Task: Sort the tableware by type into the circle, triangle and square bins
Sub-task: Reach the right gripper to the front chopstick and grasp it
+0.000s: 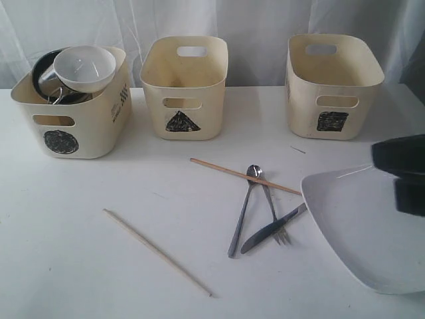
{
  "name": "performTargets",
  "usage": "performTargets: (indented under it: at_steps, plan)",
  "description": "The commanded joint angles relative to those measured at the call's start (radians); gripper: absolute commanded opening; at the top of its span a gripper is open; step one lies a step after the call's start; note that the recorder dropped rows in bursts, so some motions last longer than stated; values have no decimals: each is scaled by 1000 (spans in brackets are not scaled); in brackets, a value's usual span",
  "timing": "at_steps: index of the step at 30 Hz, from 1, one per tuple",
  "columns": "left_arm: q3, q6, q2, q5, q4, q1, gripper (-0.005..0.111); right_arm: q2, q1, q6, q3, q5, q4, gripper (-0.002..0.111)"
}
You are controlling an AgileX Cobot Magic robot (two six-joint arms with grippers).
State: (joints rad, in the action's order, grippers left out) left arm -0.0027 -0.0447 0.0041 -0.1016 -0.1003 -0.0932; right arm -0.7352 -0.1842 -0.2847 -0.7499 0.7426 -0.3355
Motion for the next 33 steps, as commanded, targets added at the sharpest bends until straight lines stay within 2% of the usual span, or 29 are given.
performTargets:
  at_steps: [1,4,6,9,14,19,26,33]
  plan:
    - [3,-2,-4,2,-2,1,0,-326,-77,-87,-211,193,48,25]
    - [3,-2,-4,2,-2,1,0,-535,-212,-87,-348,267,93,41]
    - [3,-2,-4,2,-2,1,0,-654,-321,-87,-424,276,143,47]
    - [3,-2,-4,2,-2,1,0,-795,-434,-67,-517,265,206,48]
    - [3,-2,-4,2,-2,1,0,-1004,-528,-22,-632,263,232,48]
    - [3,-2,-4,2,-2,1,0,-1159,-573,-22,-720,263,235,48]
    - [3,-2,-4,2,-2,1,0,-1310,-575,-24,-851,218,235,48]
    - [3,-2,-4,2,-2,1,0,-1462,-573,-26,-1015,254,235,48]
